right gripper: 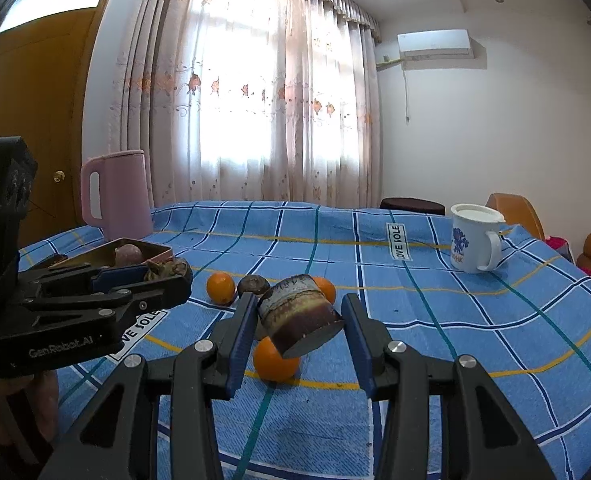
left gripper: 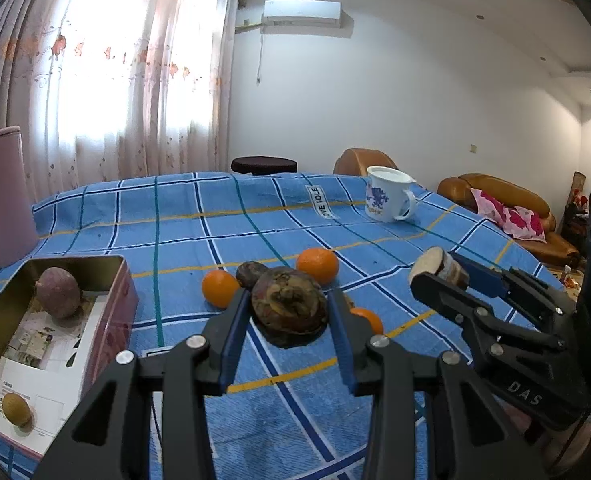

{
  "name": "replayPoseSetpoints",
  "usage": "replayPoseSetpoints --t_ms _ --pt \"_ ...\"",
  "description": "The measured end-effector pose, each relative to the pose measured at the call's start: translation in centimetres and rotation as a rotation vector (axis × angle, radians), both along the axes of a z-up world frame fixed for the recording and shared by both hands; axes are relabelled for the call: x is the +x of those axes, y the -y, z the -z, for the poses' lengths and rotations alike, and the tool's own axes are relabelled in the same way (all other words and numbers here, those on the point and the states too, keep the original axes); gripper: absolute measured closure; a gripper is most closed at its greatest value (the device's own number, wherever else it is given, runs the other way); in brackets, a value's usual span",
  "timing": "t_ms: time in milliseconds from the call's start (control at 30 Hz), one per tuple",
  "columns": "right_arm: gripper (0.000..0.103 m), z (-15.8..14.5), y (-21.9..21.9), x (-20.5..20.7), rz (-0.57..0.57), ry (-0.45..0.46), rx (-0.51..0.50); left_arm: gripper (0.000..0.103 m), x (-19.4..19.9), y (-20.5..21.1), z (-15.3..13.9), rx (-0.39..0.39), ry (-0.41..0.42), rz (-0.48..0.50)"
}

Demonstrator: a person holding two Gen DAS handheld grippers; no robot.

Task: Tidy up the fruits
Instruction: 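Carry the mangosteen into the tin with the left gripper while the right carries the striped cylinder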

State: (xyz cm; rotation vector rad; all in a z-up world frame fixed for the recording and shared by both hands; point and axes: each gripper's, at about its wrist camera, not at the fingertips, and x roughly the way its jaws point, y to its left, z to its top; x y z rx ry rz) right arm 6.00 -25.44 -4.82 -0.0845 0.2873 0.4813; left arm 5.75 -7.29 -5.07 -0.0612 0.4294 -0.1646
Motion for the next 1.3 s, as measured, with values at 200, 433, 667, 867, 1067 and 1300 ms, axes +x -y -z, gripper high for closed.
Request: replayPoseSetpoints --t_ms 200,433,667,867,1067,1300 --pt "0.058 -0.1 0.1 -0.3 -0.002 0.022 0.005 0.062 -0.4 0.1 -0.1 0.014 0.021 -0.009" --pt "0.058 -0.2 0.3 -0.6 -0.004 0.050 0.008 0.062 -1.0 0.6 -0.4 0.052 0.057 -0.022" --pt "0.058 -0.2 0.5 -1.0 -0.016 0.077 0.012 0.062 -1.6 0.5 -0.9 0.081 0.098 -0.044" --pt "0.058 -0.3 0.5 -0.9 -0.010 0.072 0.012 0.062 -2.0 -0.2 -1.3 0.082 0.112 -0.061" --pt "0.058 -1.7 -0.5 -0.5 -0.031 0.068 0.000 0.062 -2.2 -2.4 -1.6 0.053 0.101 -0.102" --pt "0.058 -3.8 -4.6 0.8 -0.141 0.031 0.000 0.062 -2.6 -6.5 -2.0 0.026 0.077 -0.184"
